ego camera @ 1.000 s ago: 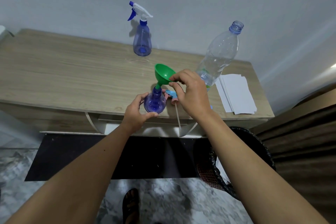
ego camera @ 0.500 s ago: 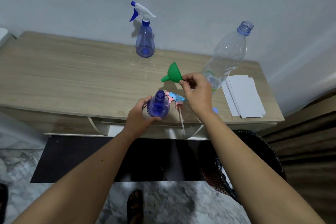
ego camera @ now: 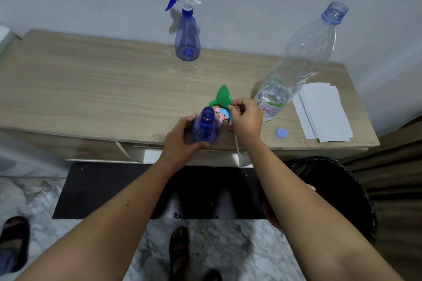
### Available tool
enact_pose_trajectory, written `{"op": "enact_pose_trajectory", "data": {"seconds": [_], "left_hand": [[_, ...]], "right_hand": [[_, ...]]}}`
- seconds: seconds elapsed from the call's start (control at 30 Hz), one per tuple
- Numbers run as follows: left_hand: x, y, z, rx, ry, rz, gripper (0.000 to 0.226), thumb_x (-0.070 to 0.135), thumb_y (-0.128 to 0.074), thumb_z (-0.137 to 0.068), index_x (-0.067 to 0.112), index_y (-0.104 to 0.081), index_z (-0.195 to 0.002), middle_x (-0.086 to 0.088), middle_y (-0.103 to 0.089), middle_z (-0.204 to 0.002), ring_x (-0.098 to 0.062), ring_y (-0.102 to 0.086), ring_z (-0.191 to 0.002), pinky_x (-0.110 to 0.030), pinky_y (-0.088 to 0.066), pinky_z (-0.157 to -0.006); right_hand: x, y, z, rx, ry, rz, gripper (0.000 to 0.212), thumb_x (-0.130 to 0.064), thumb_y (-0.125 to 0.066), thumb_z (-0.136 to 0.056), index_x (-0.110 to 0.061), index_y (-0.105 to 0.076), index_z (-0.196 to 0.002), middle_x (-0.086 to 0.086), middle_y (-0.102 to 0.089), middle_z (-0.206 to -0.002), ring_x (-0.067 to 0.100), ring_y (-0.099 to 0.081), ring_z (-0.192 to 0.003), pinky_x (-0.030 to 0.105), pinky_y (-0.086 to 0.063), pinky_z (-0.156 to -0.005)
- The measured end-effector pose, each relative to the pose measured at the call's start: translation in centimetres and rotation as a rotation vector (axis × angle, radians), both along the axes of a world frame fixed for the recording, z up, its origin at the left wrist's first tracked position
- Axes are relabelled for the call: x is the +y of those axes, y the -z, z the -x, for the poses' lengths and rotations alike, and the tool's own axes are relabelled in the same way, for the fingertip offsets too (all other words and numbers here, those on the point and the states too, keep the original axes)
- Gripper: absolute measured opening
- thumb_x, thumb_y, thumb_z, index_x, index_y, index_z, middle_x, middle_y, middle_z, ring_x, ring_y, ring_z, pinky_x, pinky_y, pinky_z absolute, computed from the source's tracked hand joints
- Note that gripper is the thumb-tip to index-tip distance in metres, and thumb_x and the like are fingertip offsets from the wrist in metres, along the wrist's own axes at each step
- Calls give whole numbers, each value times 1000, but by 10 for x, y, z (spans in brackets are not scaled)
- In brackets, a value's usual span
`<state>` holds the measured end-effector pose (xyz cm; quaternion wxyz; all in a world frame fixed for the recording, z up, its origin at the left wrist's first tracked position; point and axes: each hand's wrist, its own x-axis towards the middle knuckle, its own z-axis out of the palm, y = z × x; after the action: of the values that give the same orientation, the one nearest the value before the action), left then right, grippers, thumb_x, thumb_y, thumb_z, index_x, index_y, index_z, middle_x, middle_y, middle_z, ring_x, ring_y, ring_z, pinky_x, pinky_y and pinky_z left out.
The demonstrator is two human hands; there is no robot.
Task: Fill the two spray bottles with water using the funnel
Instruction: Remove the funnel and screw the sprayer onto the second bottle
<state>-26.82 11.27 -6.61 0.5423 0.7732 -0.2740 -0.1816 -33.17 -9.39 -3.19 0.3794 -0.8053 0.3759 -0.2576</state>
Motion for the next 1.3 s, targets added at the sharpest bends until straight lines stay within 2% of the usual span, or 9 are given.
{"op": "enact_pose_trajectory", "data": {"seconds": [0.23, 0.37, 0.5, 0.73, 0.83, 1.0, 1.1, 1.17, 1.3], "left_hand": [[0, 0, 0, -9, -5, 7, 88, 17, -100, -66, 14, -56, -142, 4, -65, -136, 6, -59, -123, -10, -45, -102], [0, -1, 0, -24, 1, 4, 87, 21, -100, -65, 17, -56, -141, 5, -66, -137, -3, -61, -125, -15, -47, -104], [-1, -1, 0, -23, -1, -5, 88, 23, -101, -64, 18, -57, -140, 7, -65, -138, -3, -61, -125, -10, -45, -101], [-1, -1, 0, -20, -5, -3, 86, 17, -100, -65, 15, -57, -139, 8, -64, -135, 14, -56, -118, -3, -41, -98], [-1, 0, -1, -37, 6, 2, 85, 18, -99, -66, 15, -57, -140, 7, -64, -137, 8, -58, -120, -4, -41, -98], [0, 1, -2, -62, 15, 8, 87, 21, -100, -66, 14, -57, -140, 5, -64, -138, -4, -61, -123, -9, -43, -101], [0, 1, -2, -66, 25, 10, 86, 21, -100, -66, 14, -57, -140, 5, -65, -137, -5, -61, -123, -9, -43, -101], [0, -1, -2, -68, 36, 5, 86, 23, -99, -67, 15, -56, -141, 6, -64, -137, -5, -61, -122, -8, -43, -100], [0, -3, -2, -61, 40, -9, 89, 26, -100, -65, 18, -55, -142, 9, -64, -136, -6, -61, -122, -11, -46, -102]], "right_hand": [[-1, 0, -2, 18, 4, -16, 10, -15, -77, -91, -16, -74, -101, 2, -71, -93, 15, -69, -81, 42, -63, -82], [2, -2, 5, 18, -3, 4, 14, -15, -76, -89, -17, -73, -103, 2, -69, -93, 18, -68, -83, 45, -61, -82], [11, -7, 25, -19, 51, -31, 16, -21, -72, -88, -19, -70, -104, 2, -68, -91, 20, -66, -85, 46, -59, -84], [15, -4, 42, 205, 2, -70, 48, -32, -76, -91, -9, -66, -132, 4, -59, -118, 22, -61, -105, 41, -51, -100], [9, -4, 40, 281, -54, -97, 58, -32, -76, -90, -10, -61, -142, 9, -59, -128, 23, -57, -117, 33, -45, -99], [6, -6, 41, 257, -35, -251, 48, -29, -81, -85, -19, -65, -129, -1, -68, -106, 15, -64, -94, 27, -49, -76], [6, -9, 46, 173, 15, -428, 42, -25, -86, -82, -23, -63, -118, -5, -70, -82, 14, -70, -79, 33, -60, -73], [7, -14, 52, 135, 11, -475, 45, -22, -89, -81, -22, -61, -116, -5, -68, -76, 13, -69, -72, 30, -59, -67], [9, -32, 67, 41, -54, -518, 46, -10, -87, -82, -18, -59, -118, 15, -72, -93, 23, -72, -74, 44, -65, -77]]}}
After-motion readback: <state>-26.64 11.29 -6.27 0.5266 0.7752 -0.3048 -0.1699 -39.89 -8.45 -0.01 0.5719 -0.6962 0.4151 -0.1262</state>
